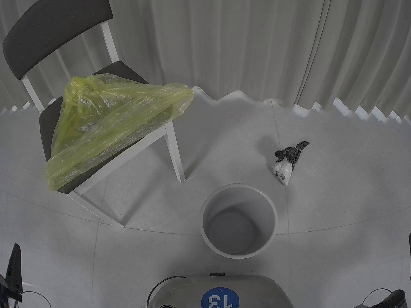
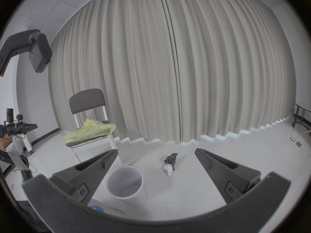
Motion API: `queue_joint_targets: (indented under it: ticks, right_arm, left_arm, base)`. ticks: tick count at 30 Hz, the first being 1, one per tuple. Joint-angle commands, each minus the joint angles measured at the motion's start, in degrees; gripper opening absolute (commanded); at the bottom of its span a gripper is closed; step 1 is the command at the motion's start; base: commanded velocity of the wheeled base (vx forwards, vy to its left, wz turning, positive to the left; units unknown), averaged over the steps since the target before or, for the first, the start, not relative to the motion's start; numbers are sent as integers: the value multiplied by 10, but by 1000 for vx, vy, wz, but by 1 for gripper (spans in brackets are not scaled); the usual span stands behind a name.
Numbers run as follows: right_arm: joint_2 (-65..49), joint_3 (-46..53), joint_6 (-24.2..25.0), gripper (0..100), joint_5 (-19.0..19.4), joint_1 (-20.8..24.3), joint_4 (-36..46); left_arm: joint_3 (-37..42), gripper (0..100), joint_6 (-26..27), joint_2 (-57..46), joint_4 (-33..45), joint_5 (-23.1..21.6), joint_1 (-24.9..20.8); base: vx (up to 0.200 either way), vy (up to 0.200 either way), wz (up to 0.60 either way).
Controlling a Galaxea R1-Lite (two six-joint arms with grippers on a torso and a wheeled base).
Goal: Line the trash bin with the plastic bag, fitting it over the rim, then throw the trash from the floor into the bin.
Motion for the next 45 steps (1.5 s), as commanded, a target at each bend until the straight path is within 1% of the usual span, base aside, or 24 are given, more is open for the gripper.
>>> queue_joint_targets:
  ticks: [1,3,4,5,6,9,11,19,26,33,40,45]
  right_arm:
    - [193,-109,-8,100,40,3,4]
    - [223,-125,-8,100,40,3,3]
    - [228,-127,-9,100,40,4,2]
    - [254,-137,-9,100,40,5,0]
    - [273,-144,-12,100,40,5,-1]
    - [313,-154,-14,100,38,5,-5]
    - [339,-162,-13,100,35,5,-12]
    - [410,-204,-12,100,30,0,-19]
    - [438,-215,-12,100,30,4,-21]
    - [453,-228,-12,100,29,3,-29]
    - [469,-250,-12,100,29,2,-29]
    - [487,-255,-12,100,30,0,-30]
  left_arm:
    - [-158,100,140,245,41,4,-2]
    - [-187,100,177,302,42,10,-1]
    - [-192,100,183,312,41,11,-1]
    - [-207,100,211,359,42,28,-1]
    - [-213,100,225,390,41,47,-2]
    - [-219,100,241,448,37,96,-3]
    - [-223,100,246,476,37,116,-4]
    - [-217,100,264,560,29,129,-5]
    - [-221,100,277,584,14,167,-8]
    - [-222,100,286,607,14,178,0]
    - [-225,100,287,633,13,178,4]
    - [-239,100,287,665,13,178,19]
  base:
    - [0,0,0]
    - [0,0,0]
    - [0,0,0]
    - [0,0,0]
    - [0,0,0]
    - [0,0,0]
    - [0,0,0]
    - [0,0,0]
    - [0,0,0]
    - [0,0,0]
    - [0,0,0]
    - [0,0,0]
